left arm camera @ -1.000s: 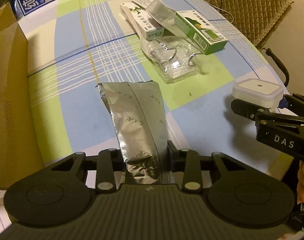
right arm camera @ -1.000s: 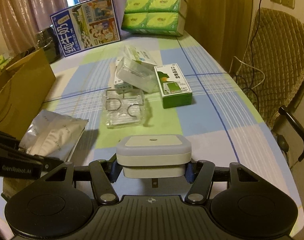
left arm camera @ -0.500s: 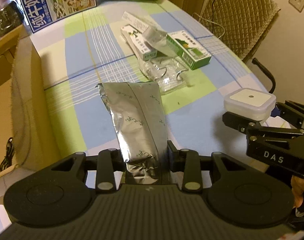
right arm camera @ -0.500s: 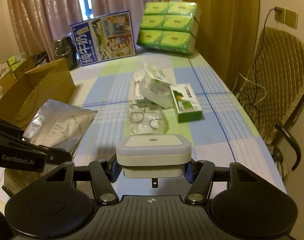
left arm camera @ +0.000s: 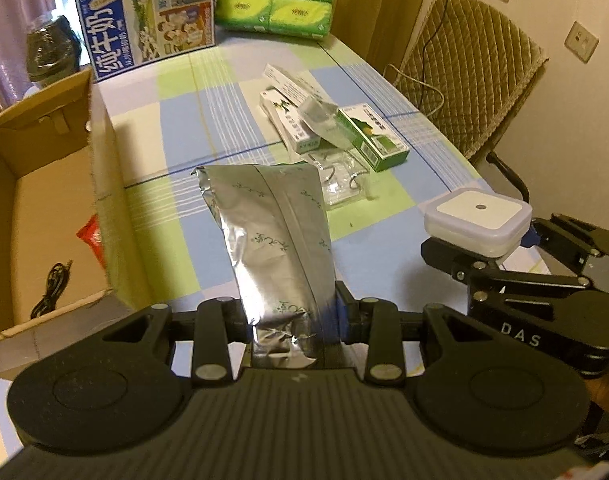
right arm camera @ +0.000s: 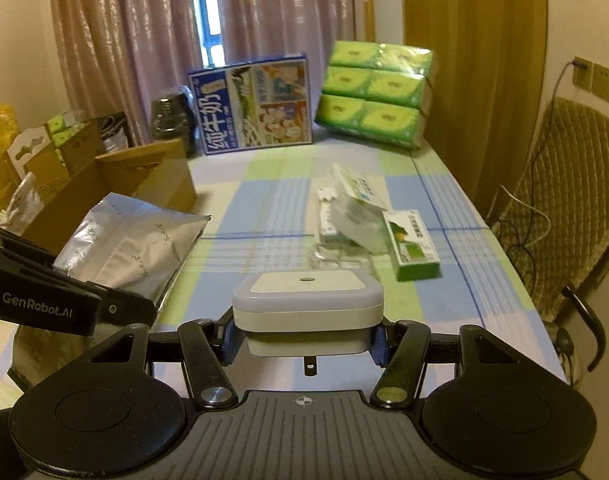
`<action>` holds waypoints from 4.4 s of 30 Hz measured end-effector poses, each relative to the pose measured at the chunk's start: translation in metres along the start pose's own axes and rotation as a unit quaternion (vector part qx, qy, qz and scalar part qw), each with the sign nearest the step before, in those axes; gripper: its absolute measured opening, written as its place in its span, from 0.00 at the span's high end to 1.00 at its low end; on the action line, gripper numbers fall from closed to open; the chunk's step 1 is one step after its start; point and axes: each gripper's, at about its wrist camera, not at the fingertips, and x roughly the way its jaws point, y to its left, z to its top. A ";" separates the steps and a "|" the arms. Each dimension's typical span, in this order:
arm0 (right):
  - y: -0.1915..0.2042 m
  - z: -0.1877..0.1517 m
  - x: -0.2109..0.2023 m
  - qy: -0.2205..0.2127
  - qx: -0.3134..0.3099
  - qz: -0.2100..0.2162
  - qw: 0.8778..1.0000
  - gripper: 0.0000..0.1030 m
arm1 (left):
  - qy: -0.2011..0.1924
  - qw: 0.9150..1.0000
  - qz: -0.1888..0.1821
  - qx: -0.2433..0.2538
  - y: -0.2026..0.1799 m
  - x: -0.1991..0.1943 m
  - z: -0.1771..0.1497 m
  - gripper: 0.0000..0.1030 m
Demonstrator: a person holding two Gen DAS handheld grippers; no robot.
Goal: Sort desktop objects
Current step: 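Carry both items to the box and open the left tool to drop the foil bag, then lower the night light into the box and open the right tool, then withdraw both tools from the box toward the table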
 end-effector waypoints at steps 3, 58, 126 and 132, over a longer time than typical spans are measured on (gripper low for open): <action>0.011 0.005 -0.001 -0.004 -0.007 0.010 1.000 0.45 | -0.005 1.000 0.006 -0.003 0.008 -0.012 -0.002 0.70; 0.189 0.102 0.134 0.012 -0.089 0.131 0.987 0.45 | 0.002 0.991 0.109 -0.082 0.237 -0.056 0.039 0.70; 0.100 0.066 0.054 0.023 -0.025 0.114 0.993 0.07 | -0.044 0.984 0.134 -0.109 0.174 -0.091 -0.009 0.05; 0.072 0.056 0.033 0.020 -0.023 0.082 0.996 0.02 | -0.057 0.984 0.140 -0.099 0.150 -0.095 -0.014 0.01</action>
